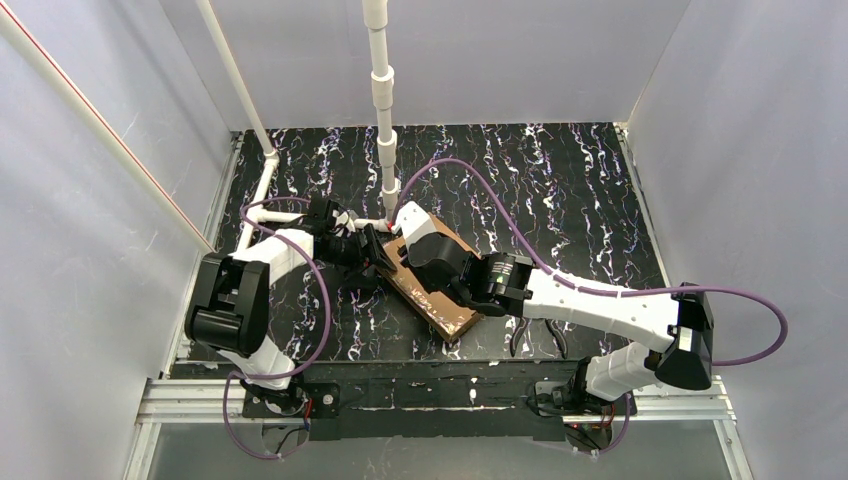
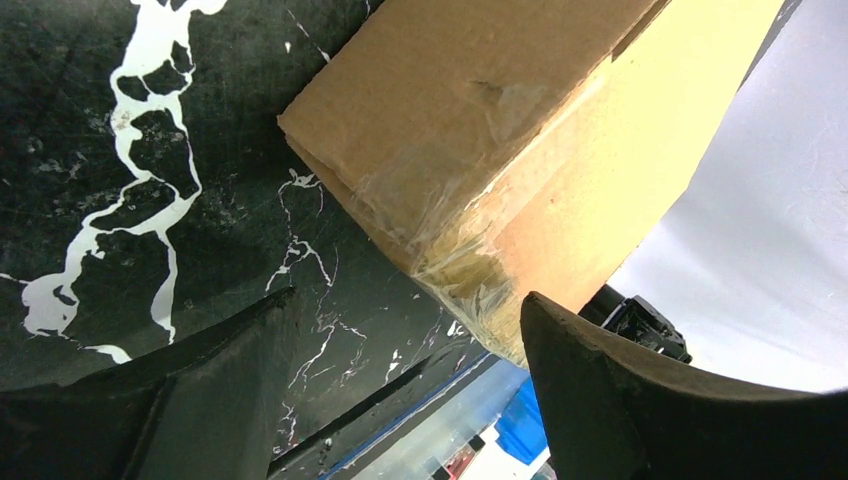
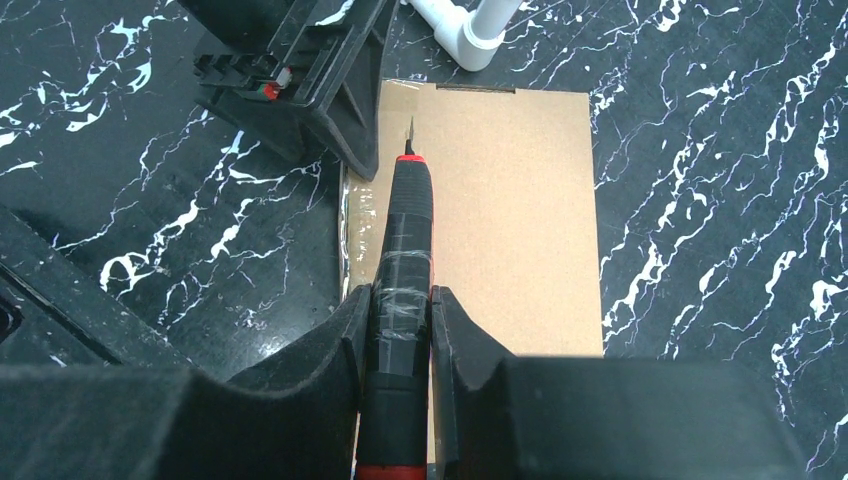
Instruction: Unpack the express box
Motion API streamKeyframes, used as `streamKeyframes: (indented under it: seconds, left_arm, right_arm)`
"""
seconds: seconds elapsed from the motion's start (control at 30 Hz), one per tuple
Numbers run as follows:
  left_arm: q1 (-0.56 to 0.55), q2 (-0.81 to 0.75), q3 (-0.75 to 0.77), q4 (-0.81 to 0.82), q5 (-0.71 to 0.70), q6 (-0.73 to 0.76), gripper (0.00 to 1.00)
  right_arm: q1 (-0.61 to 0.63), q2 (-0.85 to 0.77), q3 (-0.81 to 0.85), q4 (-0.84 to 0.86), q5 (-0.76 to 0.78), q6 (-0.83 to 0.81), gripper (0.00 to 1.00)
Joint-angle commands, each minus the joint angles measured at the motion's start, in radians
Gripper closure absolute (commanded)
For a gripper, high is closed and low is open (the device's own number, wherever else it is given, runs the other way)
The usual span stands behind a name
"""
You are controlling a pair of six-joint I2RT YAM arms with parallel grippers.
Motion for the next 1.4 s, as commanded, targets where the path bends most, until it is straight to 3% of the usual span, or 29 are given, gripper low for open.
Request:
streamKeyframes:
  seconds: [0.0, 0.1, 0.33, 0.63, 0.8, 0.97, 1.13, 1.37]
  left_arm:
    - [0.0, -0.065, -0.003, -0.026, 0.008, 0.037, 0.22]
    - [-0.001, -0.085, -0.061, 0.064, 0.046, -0.001, 0.23]
    - [-0.001, -0.071, -0.059, 0.094, 0.079, -0.014, 0.24]
    - [0.001, -0.072, -0.029, 0.146, 0.029, -0.07, 0.29]
    - [0.002, 0.008, 0.041, 0.076, 0.014, -0.022, 0.3]
    - [0.025, 0.012, 0.031, 0.113, 0.04, 0.011, 0.29]
    - [0.076, 0.048, 0.019, 0.177, 0.124, -0.024, 0.37]
    - [0.087, 0.051, 0.011, 0.144, 0.176, 0.013, 0.44]
  right_arm:
    - [-0.001, -0.012, 0.051, 0.024, 0.041, -0.029, 0.99]
    - [0.0, -0.003, 0.061, 0.016, 0.04, -0.028, 0.99]
    - [0.0, -0.005, 0.092, -0.014, 0.053, -0.019, 0.99]
    - [-0.001, -0.039, 0.031, 0.017, 0.055, -0.027, 0.99]
    - [-0.001, -0.074, 0.001, 0.052, 0.049, -0.043, 0.99]
    - [-0.001, -0.056, -0.007, 0.076, 0.015, -0.07, 0.99]
    - [-0.001, -0.023, 0.036, 0.055, 0.008, -0.081, 0.99]
    - [-0.001, -0.031, 0.06, 0.062, -0.016, -0.056, 0.99]
